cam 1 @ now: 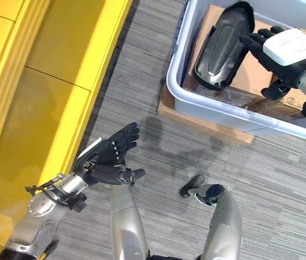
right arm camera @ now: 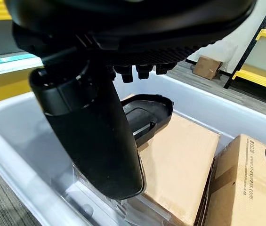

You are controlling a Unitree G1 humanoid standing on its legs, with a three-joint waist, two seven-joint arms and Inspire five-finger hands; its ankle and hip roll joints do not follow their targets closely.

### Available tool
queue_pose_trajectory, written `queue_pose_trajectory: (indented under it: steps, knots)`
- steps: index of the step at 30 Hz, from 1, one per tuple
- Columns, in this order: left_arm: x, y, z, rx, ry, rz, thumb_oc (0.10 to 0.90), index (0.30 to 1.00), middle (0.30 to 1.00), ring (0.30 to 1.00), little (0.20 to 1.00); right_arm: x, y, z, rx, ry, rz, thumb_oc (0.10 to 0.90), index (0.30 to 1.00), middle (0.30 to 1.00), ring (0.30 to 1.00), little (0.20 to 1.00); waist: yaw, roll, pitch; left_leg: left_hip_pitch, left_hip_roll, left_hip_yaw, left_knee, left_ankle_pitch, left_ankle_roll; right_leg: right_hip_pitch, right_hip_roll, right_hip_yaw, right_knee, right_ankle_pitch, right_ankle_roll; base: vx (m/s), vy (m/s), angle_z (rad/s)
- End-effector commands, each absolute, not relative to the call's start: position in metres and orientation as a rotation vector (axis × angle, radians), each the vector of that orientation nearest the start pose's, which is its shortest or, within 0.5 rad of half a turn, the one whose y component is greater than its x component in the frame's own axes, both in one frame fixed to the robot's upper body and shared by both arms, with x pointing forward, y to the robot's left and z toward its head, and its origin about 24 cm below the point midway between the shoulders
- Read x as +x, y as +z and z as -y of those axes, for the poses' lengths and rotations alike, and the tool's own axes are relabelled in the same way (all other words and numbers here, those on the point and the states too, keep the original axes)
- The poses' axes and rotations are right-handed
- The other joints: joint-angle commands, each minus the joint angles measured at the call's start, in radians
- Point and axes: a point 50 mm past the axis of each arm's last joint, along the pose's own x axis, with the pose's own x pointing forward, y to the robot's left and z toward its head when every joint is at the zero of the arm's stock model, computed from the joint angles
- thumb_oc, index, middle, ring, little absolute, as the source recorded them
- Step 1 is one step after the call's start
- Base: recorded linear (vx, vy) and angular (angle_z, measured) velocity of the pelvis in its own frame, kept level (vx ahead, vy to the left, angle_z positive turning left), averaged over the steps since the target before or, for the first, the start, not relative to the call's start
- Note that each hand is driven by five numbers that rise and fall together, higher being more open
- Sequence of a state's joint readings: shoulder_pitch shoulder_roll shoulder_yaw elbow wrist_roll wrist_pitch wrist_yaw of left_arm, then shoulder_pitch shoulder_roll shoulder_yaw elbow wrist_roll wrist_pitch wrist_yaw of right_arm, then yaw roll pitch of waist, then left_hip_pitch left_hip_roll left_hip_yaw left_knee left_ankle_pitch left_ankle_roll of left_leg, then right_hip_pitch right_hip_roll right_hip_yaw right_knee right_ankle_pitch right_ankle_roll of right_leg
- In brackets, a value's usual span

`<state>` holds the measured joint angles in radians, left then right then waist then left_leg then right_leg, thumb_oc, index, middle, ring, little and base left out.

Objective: Move parts from the plastic box to the shelf.

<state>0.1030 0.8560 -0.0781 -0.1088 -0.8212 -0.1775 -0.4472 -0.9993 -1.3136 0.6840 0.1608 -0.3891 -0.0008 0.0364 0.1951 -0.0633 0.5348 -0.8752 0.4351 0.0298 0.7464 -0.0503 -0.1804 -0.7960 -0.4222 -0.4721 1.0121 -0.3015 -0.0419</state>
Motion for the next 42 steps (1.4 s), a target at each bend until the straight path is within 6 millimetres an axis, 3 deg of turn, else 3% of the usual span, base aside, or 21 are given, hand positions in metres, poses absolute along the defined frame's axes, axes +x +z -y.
queue_pose_trajectory:
  steps: [1, 6, 7, 19, 33, 42]
  knots:
    - [0.224, 0.126, -0.226, -0.034, -0.635, 0.255, 0.900, 1.000, 1.000, 1.000, 1.000, 0.313, 0.365, 0.244, -1.798, -0.216, 0.567, 0.900, 1.000, 1.000, 1.000, 1.000, 0.013, 0.051, -0.015, 0.046, -0.036, 0.145, -0.153, 0.044, 0.048, 0.033, 0.101, 0.002, 0.064, -0.103, 0.087, -0.02, 0.076, -0.06]
    - [0.225, 0.127, -0.226, -0.057, -0.626, 0.268, 0.900, 1.000, 1.000, 1.000, 1.000, 0.314, 0.366, 0.243, -1.800, -0.220, 0.565, 0.900, 1.000, 1.000, 1.000, 1.000, 0.008, 0.064, -0.015, 0.052, -0.038, 0.154, -0.192, 0.068, 0.046, 0.027, 0.099, 0.013, 0.048, -0.094, 0.087, -0.06, 0.064, -0.06]
    - [0.233, 0.111, -0.193, -0.056, -0.666, 0.198, 0.900, 1.000, 1.000, 1.000, 1.000, 0.311, 0.277, 0.232, -1.700, 0.066, 0.565, 0.900, 1.000, 1.000, 1.000, 1.000, -0.139, 0.140, -0.015, 0.479, -0.049, 0.376, -0.144, -0.177, 0.082, 0.243, -0.099, 0.135, -0.335, 0.169, 0.225, -0.12, 0.022, -0.01]
    - [0.231, 0.108, -0.192, -0.058, -0.656, 0.197, 0.900, 1.000, 1.000, 1.000, 1.000, 0.312, 0.275, 0.225, -1.700, 0.072, 0.592, 0.900, 1.000, 1.000, 1.000, 1.000, -0.142, 0.146, -0.015, 0.444, -0.049, 0.378, -0.141, -0.176, 0.083, 0.211, -0.086, 0.136, -0.332, 0.164, 0.221, -0.02, -0.003, -0.09]
    - [0.230, 0.109, -0.192, -0.074, -0.669, 0.196, 0.900, 1.000, 1.000, 1.000, 1.000, 0.313, 0.288, 0.224, -1.764, 0.008, 0.639, 0.900, 1.000, 1.000, 1.000, 1.000, -0.139, 0.152, -0.015, 0.436, -0.050, 0.379, -0.149, -0.172, 0.085, 0.202, -0.081, 0.145, -0.341, 0.167, 0.219, 0.00, 0.001, 0.01]
    - [0.227, 0.107, -0.191, -0.087, -0.667, 0.194, 0.900, 1.000, 1.000, 1.000, 1.000, 0.299, 0.325, 0.223, -1.770, -0.151, 0.790, 0.900, 1.000, 1.000, 1.000, 1.000, -0.144, 0.151, -0.015, 0.431, -0.045, 0.383, -0.162, -0.161, 0.081, 0.202, -0.069, 0.144, -0.354, 0.169, 0.217, 0.00, 0.000, 0.00]
